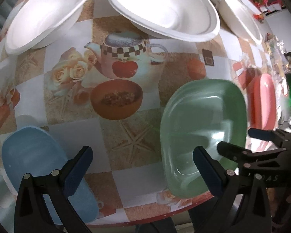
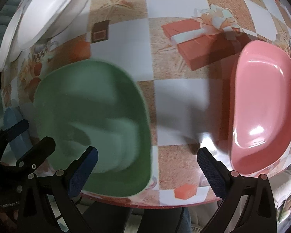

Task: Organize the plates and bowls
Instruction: 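Close the left and right grippers on the green plate's rim, then lift the green plate with both grippers and carry it over the blue plate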

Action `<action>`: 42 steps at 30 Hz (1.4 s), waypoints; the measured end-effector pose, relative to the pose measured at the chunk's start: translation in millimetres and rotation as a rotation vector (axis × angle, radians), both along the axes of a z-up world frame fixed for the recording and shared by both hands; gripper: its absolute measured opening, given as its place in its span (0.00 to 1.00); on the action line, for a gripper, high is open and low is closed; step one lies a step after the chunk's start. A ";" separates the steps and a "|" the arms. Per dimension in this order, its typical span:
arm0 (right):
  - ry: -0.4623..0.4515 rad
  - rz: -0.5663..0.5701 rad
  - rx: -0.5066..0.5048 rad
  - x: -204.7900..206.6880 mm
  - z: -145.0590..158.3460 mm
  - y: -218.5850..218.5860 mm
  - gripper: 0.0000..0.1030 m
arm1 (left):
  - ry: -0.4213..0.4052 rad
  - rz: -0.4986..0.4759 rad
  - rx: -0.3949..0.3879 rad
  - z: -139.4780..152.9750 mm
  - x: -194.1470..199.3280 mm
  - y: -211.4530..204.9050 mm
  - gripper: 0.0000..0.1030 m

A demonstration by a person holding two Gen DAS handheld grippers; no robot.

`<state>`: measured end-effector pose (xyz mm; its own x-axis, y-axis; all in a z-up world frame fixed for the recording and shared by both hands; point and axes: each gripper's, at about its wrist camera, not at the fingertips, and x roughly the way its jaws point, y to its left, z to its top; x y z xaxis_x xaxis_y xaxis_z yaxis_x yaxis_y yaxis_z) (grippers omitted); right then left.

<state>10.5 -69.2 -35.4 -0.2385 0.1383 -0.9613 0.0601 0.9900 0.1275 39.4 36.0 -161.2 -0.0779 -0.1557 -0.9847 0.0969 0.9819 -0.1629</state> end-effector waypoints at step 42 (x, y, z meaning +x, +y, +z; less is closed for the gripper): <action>-0.088 0.102 0.105 -14.5 5.1 4.1 0.16 | 0.017 -0.039 0.109 -6.8 -6.1 -49.3 0.23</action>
<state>-4.0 -65.2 -30.3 -0.1716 0.2189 -0.9605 -0.0556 0.9713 0.2313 33.3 -13.3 -168.0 -0.0984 -0.0447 -0.9941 0.1332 0.9894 -0.0577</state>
